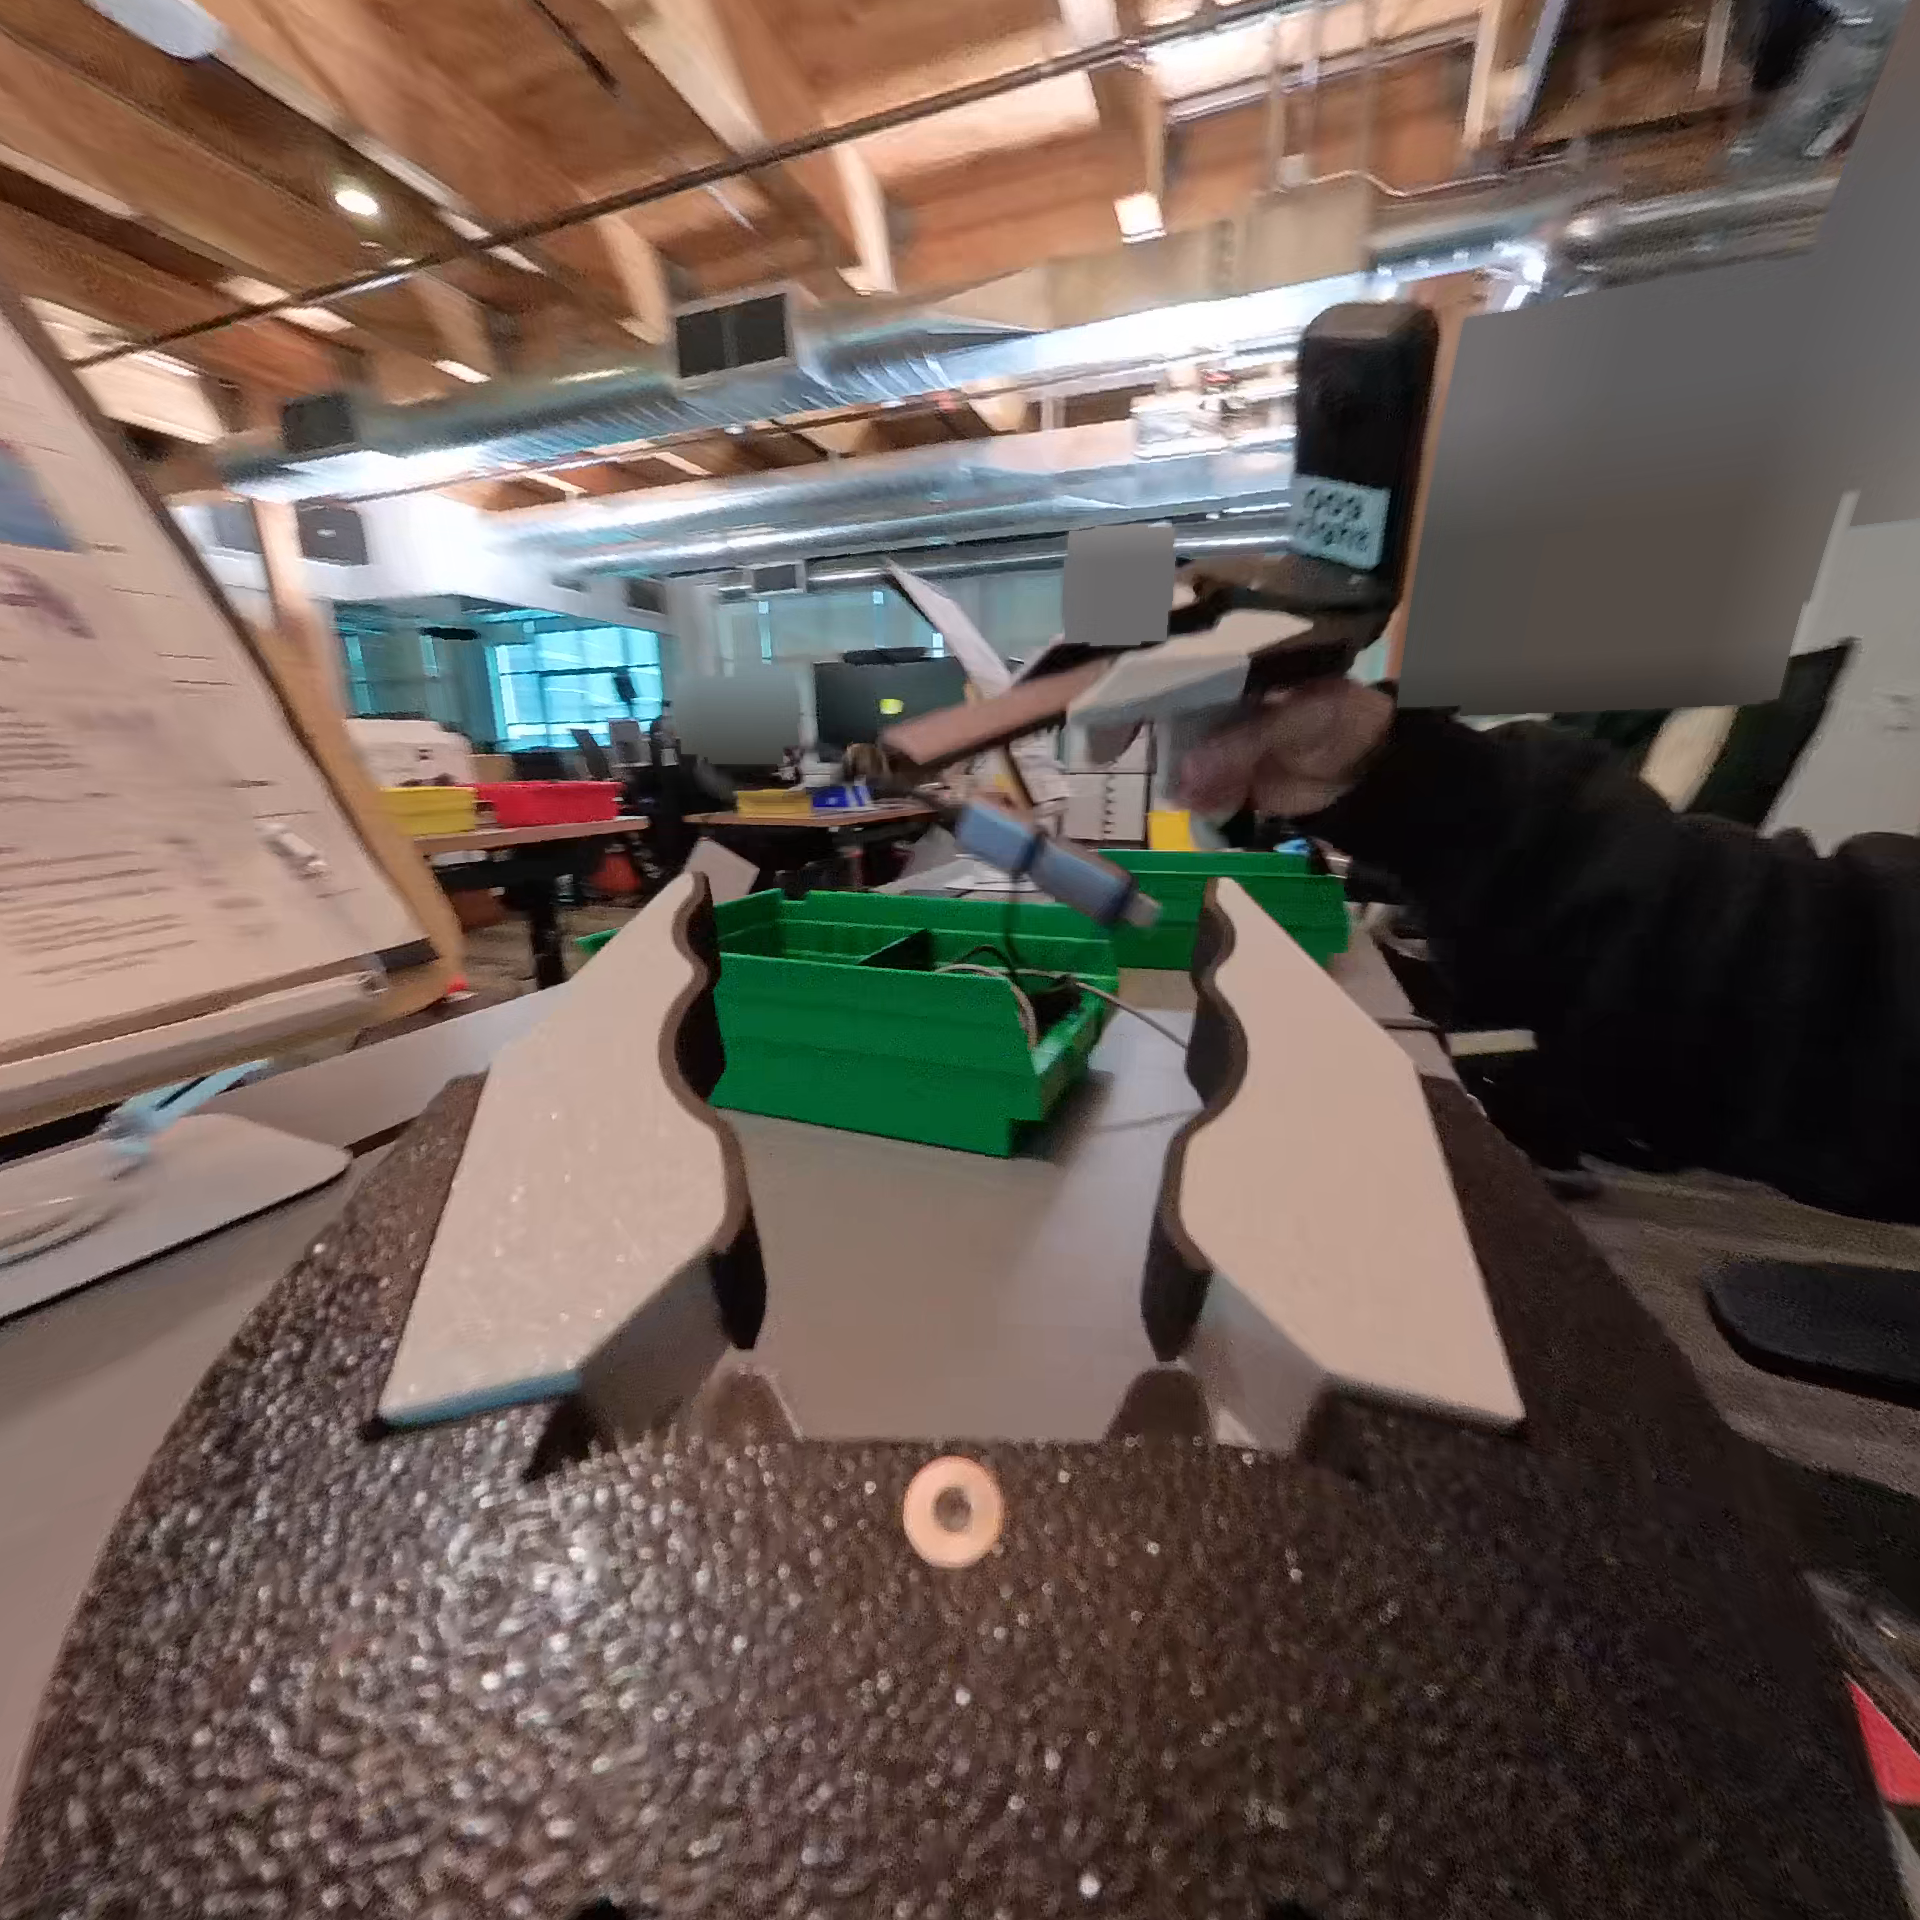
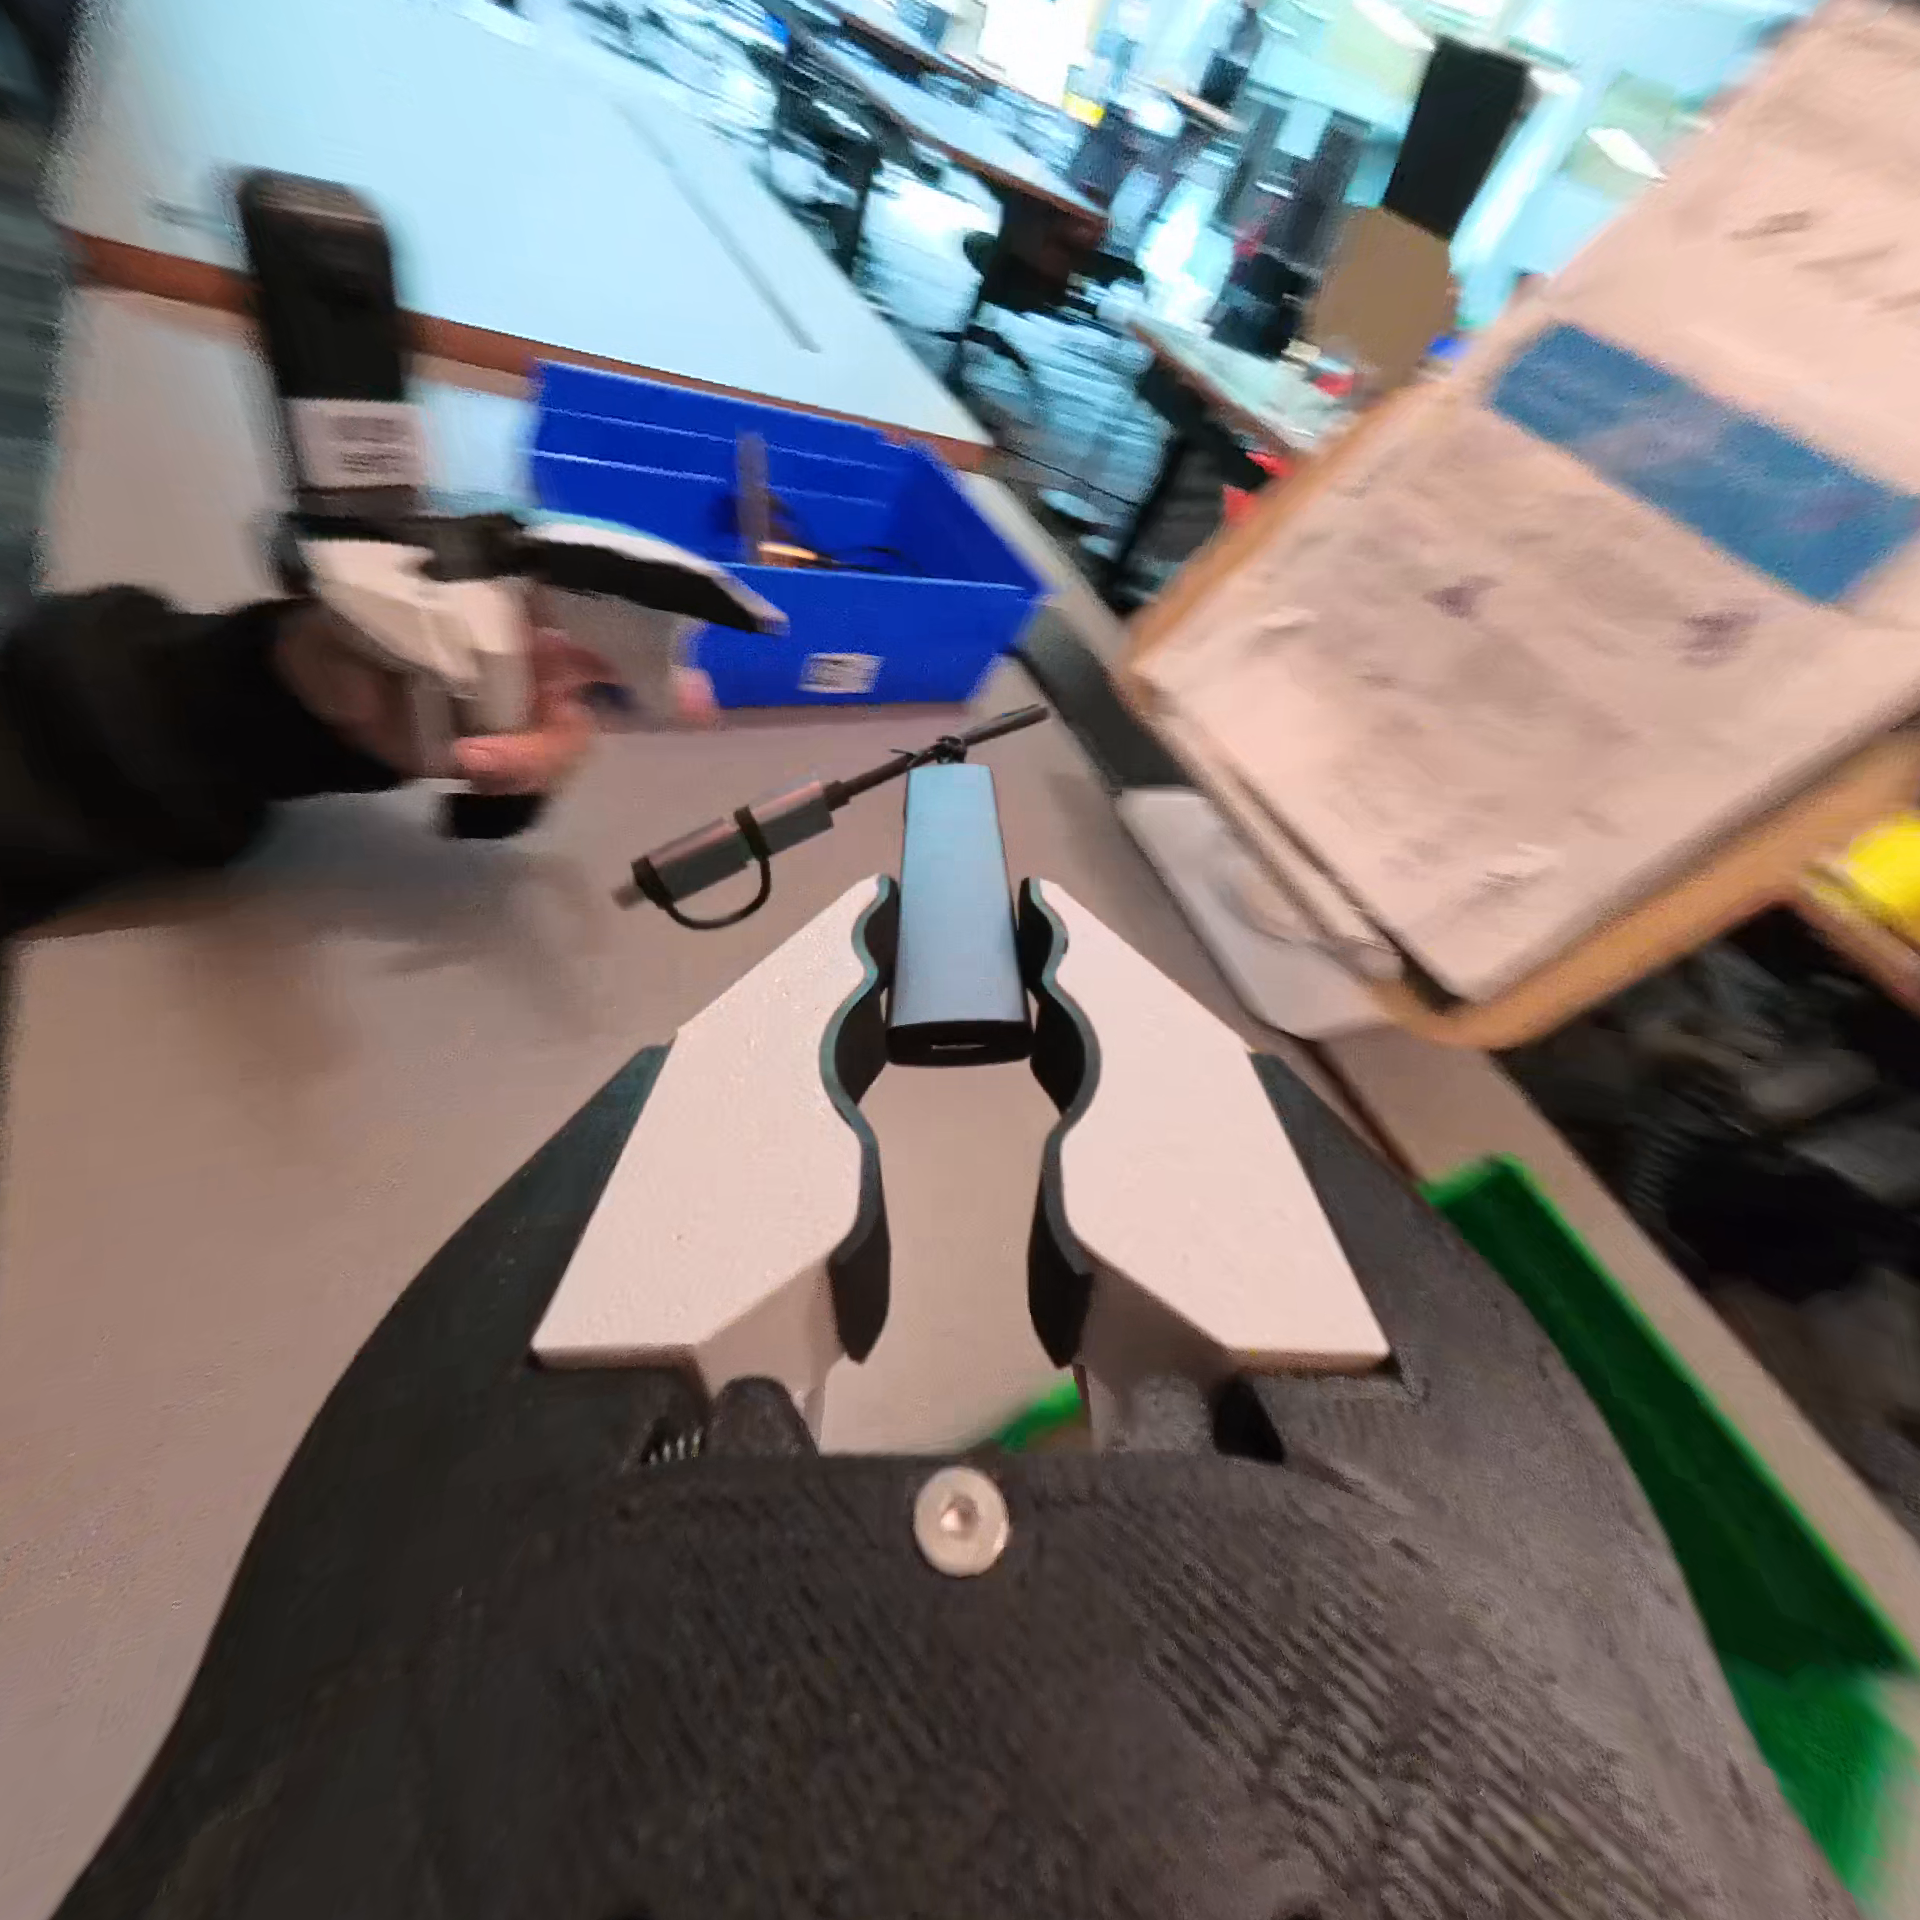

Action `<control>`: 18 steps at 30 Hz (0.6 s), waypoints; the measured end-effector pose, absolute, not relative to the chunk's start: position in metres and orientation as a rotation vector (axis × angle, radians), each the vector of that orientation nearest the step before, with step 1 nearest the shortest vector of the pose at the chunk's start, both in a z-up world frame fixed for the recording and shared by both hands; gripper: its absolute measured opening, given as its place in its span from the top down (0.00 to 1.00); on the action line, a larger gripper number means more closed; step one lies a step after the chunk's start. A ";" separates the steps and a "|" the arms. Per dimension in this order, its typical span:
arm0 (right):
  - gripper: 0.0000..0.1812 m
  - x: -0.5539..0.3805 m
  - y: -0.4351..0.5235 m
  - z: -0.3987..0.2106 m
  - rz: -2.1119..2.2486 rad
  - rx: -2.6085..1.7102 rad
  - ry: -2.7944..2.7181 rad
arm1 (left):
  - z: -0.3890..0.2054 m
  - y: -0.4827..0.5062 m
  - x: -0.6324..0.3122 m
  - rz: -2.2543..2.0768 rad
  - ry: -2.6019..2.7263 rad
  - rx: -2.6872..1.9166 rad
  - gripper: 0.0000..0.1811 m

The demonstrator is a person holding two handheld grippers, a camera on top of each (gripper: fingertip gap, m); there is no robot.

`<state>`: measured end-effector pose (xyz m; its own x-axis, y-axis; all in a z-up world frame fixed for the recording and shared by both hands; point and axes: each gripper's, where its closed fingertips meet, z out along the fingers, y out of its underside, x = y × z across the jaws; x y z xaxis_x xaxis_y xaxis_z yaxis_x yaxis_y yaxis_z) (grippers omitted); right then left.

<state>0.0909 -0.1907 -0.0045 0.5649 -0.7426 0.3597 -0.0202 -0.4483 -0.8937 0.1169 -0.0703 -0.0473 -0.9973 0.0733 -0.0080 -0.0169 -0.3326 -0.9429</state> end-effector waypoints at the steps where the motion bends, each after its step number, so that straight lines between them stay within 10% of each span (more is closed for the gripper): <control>1: 0.88 0.100 -0.218 0.010 -1.077 -1.844 0.706 | -0.048 -0.070 0.122 2.527 -1.791 -0.035 0.50; 18: 0.88 0.185 -0.464 -0.100 -1.287 -2.411 1.809 | -0.070 -0.088 0.113 2.334 -1.887 -0.059 0.55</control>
